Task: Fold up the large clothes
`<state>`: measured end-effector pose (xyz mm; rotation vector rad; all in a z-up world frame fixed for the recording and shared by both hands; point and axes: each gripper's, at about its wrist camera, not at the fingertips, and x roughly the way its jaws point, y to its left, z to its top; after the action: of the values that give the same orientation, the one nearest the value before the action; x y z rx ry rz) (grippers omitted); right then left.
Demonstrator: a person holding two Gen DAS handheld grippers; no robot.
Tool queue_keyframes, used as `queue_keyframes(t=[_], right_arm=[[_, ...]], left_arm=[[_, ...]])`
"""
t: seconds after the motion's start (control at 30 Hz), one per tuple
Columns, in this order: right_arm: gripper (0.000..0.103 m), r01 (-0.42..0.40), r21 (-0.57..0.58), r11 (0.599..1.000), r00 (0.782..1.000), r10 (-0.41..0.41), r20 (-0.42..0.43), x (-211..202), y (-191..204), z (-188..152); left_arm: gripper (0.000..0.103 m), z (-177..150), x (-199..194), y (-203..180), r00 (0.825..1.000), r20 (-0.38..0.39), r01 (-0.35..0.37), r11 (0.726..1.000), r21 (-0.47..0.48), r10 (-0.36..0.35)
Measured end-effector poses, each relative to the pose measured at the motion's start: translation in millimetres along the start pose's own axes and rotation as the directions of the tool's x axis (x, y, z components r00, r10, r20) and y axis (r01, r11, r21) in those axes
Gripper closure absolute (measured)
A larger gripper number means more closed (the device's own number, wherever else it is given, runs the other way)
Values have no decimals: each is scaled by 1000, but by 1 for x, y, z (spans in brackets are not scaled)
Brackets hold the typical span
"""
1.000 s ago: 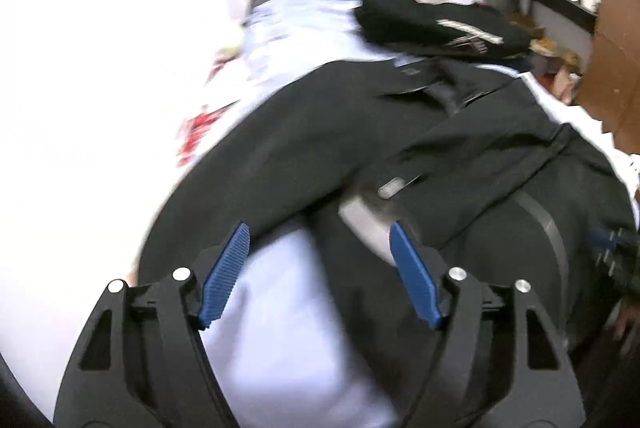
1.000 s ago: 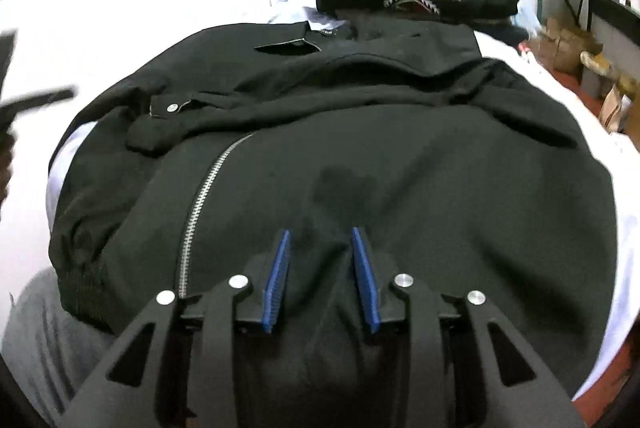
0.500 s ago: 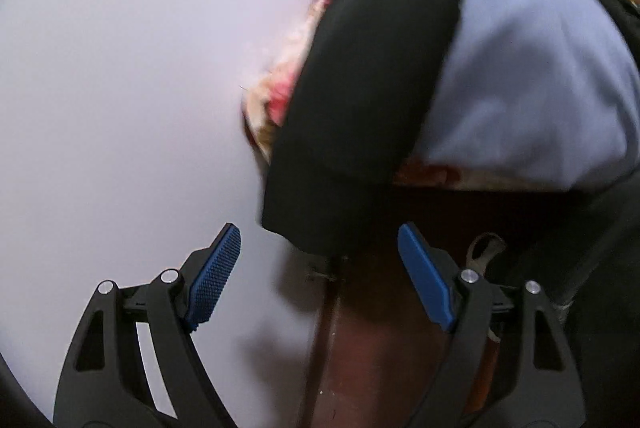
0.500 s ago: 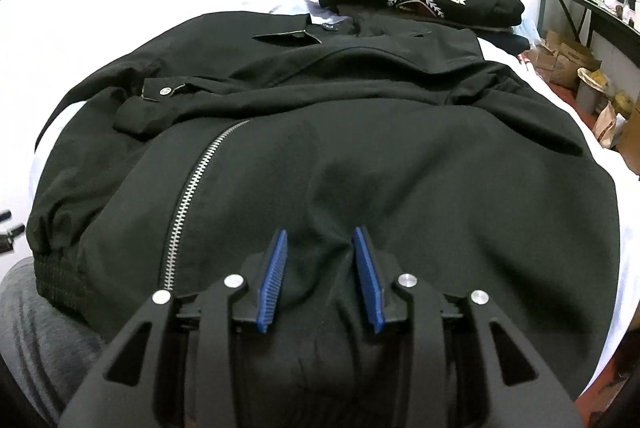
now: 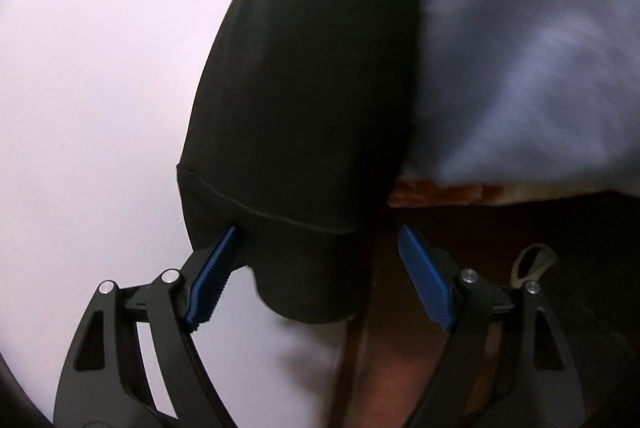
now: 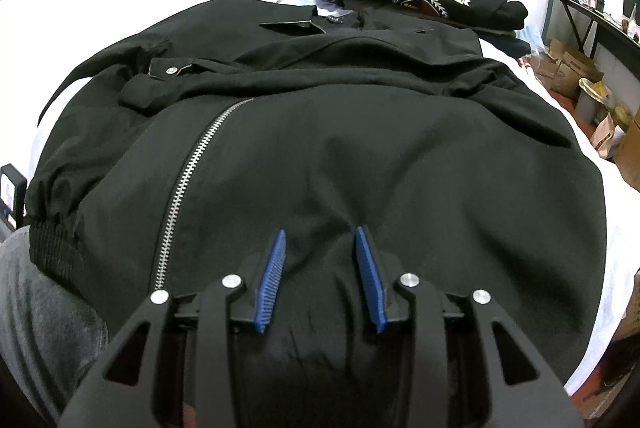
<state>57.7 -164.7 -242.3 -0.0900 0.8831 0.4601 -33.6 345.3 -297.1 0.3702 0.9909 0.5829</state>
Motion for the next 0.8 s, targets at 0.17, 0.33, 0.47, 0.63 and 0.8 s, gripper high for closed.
queue_keyframes(t=[0.17, 0.33, 0.47, 0.63, 0.8], right_arm=[[60, -8, 17, 1000, 1000, 8, -9, 3, 1, 1], [58, -40, 68, 997, 999, 41, -12, 1, -3, 4], [65, -53, 81, 995, 999, 53, 1, -6, -4, 7], [71, -72, 93, 993, 997, 70, 34, -21, -4, 12], [71, -116, 112, 987, 991, 108, 74, -33, -5, 20]], left_arm=[[96, 4, 5, 38, 990, -19, 138, 986, -89, -140], [99, 14, -16, 97, 958, 27, 282, 914, -291, -287], [99, 27, -32, 143, 922, 86, 380, 836, -397, -378], [100, 54, -75, 196, 885, 230, 465, 770, -438, -404], [100, 114, -135, 227, 837, 391, 529, 750, -397, -383]])
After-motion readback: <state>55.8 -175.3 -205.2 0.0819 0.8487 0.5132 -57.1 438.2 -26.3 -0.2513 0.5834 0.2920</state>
